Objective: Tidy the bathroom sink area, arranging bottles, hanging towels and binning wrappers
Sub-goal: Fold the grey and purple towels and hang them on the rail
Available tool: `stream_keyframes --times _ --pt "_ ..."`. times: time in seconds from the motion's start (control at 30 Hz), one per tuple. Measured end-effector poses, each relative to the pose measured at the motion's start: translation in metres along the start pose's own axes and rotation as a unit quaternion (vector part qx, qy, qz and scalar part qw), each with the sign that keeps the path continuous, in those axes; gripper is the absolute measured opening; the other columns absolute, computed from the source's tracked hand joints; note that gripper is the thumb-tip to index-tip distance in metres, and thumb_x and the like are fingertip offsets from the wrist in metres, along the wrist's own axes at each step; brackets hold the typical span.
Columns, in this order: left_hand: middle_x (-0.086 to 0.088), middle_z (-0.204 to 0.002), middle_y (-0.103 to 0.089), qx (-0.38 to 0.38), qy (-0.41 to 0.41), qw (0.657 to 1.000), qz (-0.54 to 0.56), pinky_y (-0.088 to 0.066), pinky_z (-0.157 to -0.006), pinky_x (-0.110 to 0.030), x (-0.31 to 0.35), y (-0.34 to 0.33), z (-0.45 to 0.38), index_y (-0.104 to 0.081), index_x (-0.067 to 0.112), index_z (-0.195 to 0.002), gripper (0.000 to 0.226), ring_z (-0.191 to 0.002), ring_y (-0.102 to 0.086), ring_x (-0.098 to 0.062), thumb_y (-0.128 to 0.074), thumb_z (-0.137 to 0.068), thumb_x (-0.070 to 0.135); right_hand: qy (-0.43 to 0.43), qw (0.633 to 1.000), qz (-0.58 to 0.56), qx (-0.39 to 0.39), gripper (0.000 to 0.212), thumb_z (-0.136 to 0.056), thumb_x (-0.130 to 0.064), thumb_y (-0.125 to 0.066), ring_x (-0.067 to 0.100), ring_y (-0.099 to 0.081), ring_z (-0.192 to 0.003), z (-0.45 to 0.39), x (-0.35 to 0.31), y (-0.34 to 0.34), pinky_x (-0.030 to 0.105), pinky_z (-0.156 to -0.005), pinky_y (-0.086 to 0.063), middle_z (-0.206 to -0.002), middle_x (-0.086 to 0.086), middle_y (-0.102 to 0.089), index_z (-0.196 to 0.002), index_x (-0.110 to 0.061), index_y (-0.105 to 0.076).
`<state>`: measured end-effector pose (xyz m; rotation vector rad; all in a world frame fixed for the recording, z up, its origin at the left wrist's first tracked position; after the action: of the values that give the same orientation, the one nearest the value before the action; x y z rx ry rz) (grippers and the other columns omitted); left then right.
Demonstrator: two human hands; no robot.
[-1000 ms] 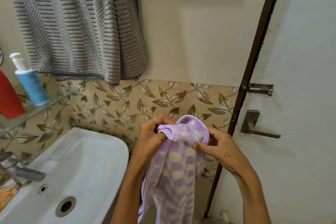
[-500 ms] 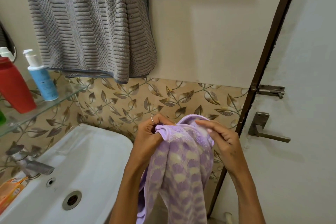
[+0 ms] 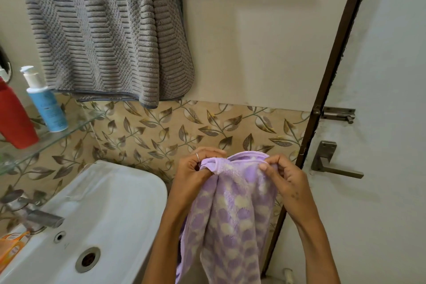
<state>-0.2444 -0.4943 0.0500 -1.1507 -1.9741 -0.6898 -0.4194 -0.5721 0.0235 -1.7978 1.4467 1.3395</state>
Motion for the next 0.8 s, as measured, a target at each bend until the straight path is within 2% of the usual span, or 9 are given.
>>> stream_keyframes --times 0.07,0.13,0.2,0.27,0.37,0.47,0.57,0.67,0.8 --pt "0.024 -0.07 -0.07 0.007 0.021 1.0 0.013 -0.047 -0.065 -0.005 -0.006 0.005 0.002 -0.065 0.029 -0.071 0.013 -0.068 -0.063 0.007 -0.052 -0.069 0.029 -0.009 0.999 0.029 0.033 0.025 -0.085 -0.04 -0.05 0.0 -0.057 -0.067 -0.001 0.002 0.006 0.007 -0.057 -0.044 -0.073 -0.005 -0.061 -0.083 -0.017 -0.059" --pt "0.021 -0.064 -0.069 -0.011 0.071 0.997 0.015 -0.048 -0.06 -0.006 -0.02 0.002 0.006 -0.065 0.03 -0.065 0.017 -0.066 -0.062 0.0 -0.055 -0.073 0.018 -0.018 0.996 0.059 0.064 0.019 -0.093 -0.029 -0.048 0.001 -0.058 -0.069 -0.002 0.004 0.01 0.006 -0.057 -0.044 -0.076 -0.004 -0.061 -0.088 -0.015 -0.058" --pt "0.022 -0.054 -0.065 -0.04 0.151 0.987 0.037 -0.046 -0.057 -0.004 -0.03 -0.006 0.01 -0.066 0.036 -0.052 0.024 -0.062 -0.061 -0.003 -0.07 -0.069 0.019 -0.025 0.992 0.091 0.084 0.019 -0.095 -0.028 -0.046 0.008 -0.059 -0.074 -0.003 0.003 0.01 0.015 -0.063 -0.047 -0.078 -0.005 -0.061 -0.092 -0.013 -0.057" --pt "0.018 -0.057 -0.067 -0.081 0.117 0.989 0.027 -0.048 -0.063 -0.01 -0.018 -0.02 0.011 -0.069 0.037 -0.054 0.007 -0.061 -0.063 0.0 -0.072 -0.06 0.034 -0.019 0.988 0.117 0.095 0.018 -0.095 -0.028 -0.046 0.012 -0.058 -0.075 -0.003 -0.001 0.008 0.021 -0.064 -0.046 -0.077 -0.006 -0.06 -0.092 -0.015 -0.056" --pt "0.016 -0.066 -0.067 -0.124 0.09 0.988 -0.01 -0.048 -0.069 -0.019 -0.007 -0.043 0.015 -0.071 0.032 -0.068 0.012 -0.069 -0.059 -0.001 -0.061 -0.069 0.024 0.01 0.989 0.106 0.099 0.012 -0.094 -0.023 -0.05 0.006 -0.057 -0.067 -0.001 -0.014 -0.001 0.01 -0.056 -0.042 -0.073 -0.009 -0.061 -0.086 -0.017 -0.057" --pt "0.023 -0.059 -0.063 -0.098 0.087 0.99 -0.052 -0.042 -0.064 -0.013 -0.01 -0.05 0.014 -0.066 0.039 -0.062 0.024 -0.062 -0.053 0.01 -0.061 -0.07 0.017 0.037 0.991 0.098 0.079 0.012 -0.092 -0.018 -0.055 0.009 -0.057 -0.067 0.001 -0.023 -0.011 0.015 -0.06 -0.044 -0.074 -0.003 -0.065 -0.085 -0.012 -0.063" --pt "0.017 -0.063 -0.065 -0.065 0.101 0.991 -0.056 -0.044 -0.063 -0.013 -0.015 -0.049 0.015 -0.071 0.03 -0.07 0.014 -0.063 -0.056 0.006 -0.064 -0.069 0.018 0.042 0.993 0.077 0.076 0.011 -0.09 -0.016 -0.058 0.006 -0.061 -0.073 0.003 -0.024 -0.011 0.017 -0.064 -0.047 -0.079 -0.005 -0.068 -0.087 -0.011 -0.067" --pt "0.009 -0.071 -0.068 -0.047 0.113 0.99 -0.065 -0.048 -0.068 -0.02 -0.017 -0.047 0.016 -0.073 0.015 -0.077 0.016 -0.068 -0.06 -0.002 -0.064 -0.067 0.021 0.03 0.996 0.045 0.073 0.01 -0.088 -0.019 -0.061 0.004 -0.064 -0.076 0.007 -0.021 -0.01 0.011 -0.064 -0.048 -0.081 -0.008 -0.071 -0.087 -0.022 -0.071" --pt "0.012 -0.067 -0.068 -0.034 0.133 0.989 -0.054 -0.048 -0.067 -0.02 -0.02 -0.045 0.018 -0.07 0.027 -0.069 0.011 -0.066 -0.059 -0.001 -0.062 -0.064 0.021 0.012 1.0 0.022 -0.005 0.017 -0.07 -0.036 -0.077 -0.008 -0.062 -0.084 0.009 -0.021 -0.017 0.003 -0.07 -0.046 -0.083 -0.029 -0.068 -0.079 -0.047 -0.066"
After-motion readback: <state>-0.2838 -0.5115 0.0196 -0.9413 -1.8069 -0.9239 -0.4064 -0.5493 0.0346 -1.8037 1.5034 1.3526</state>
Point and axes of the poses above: each hand's wrist, its own z-axis away from the middle knuckle, its own y-axis out of the back of the hand, x = y × z, the point moved 10 cm from there along -z, towards the middle knuckle
